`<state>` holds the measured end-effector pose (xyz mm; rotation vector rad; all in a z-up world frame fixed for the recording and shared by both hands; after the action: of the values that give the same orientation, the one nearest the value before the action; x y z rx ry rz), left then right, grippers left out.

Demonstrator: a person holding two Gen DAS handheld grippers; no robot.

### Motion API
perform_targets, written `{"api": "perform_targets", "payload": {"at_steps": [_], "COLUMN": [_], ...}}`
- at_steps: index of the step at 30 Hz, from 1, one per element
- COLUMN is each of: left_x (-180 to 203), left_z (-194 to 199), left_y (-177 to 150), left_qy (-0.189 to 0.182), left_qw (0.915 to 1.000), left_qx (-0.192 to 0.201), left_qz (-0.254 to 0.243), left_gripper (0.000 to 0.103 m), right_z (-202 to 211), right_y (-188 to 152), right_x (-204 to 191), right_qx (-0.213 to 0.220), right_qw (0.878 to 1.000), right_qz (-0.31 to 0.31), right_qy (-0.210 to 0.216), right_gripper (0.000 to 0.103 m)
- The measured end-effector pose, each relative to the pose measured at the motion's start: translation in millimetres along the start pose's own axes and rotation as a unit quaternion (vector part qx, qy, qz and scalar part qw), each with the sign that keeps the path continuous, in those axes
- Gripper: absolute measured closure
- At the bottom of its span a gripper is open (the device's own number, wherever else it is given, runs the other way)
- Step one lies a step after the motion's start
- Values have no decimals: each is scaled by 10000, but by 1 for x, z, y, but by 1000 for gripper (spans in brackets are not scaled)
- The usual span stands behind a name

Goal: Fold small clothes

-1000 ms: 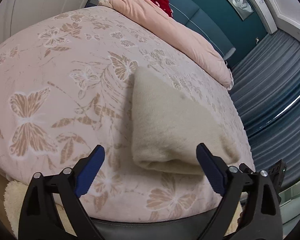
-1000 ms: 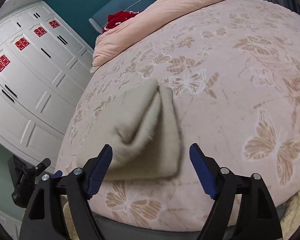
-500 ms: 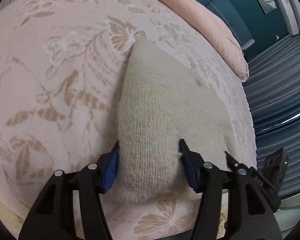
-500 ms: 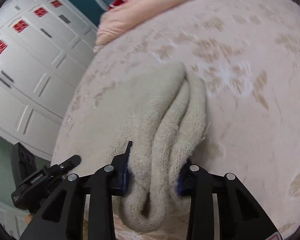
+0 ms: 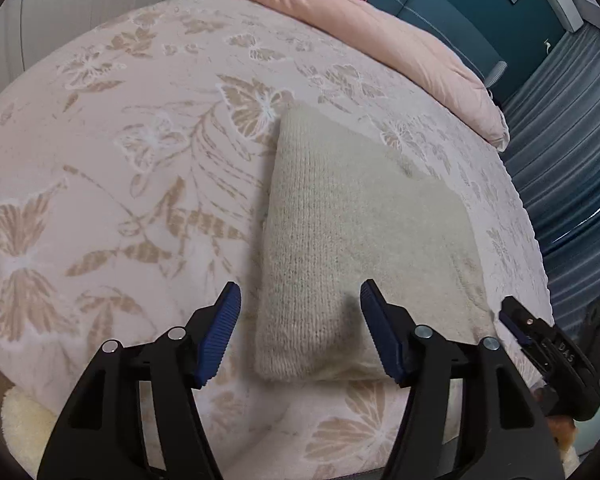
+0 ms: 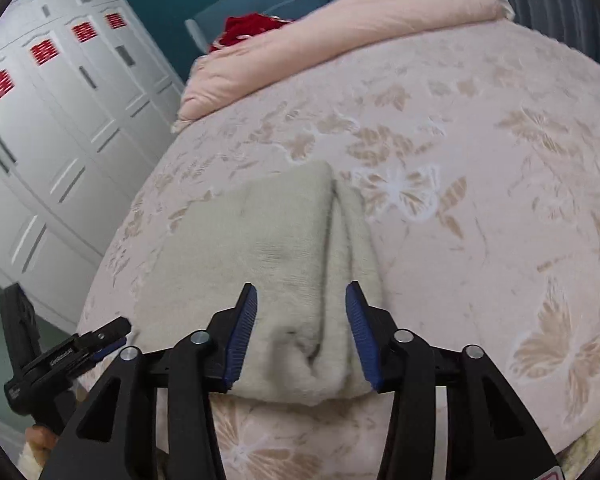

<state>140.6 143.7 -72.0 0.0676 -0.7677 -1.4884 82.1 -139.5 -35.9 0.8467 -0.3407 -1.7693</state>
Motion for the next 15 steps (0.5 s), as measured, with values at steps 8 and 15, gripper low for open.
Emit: {"api": "perform_targets", "payload": {"at_steps": [8, 15], "left_x": [23, 14], "left_z": [-26, -23], "left_y": [-22, -21], "left_qy": [914, 1163], "left_qw": [9919, 9892], "left_qx": [-483, -451], "left_qz": [-737, -768], "left_gripper": [35, 21], "right_z": [-56, -61], "right_y": [-48, -44], "right_x": [-11, -12], "right_qx": [-1093, -1312], "right_qw": [9879, 9797], "right_qz": [918, 1300], "right_qy": [-604, -782], "right_gripper": [100, 103]}}
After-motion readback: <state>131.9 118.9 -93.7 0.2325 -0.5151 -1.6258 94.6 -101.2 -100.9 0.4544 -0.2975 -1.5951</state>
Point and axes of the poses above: each gripper's, at about its wrist camera, not at the fingertips, and z roughly against the way its jaws point, x to its right, y to its top, the point moved 4 cm from there along -z, roughly the way its jaws point
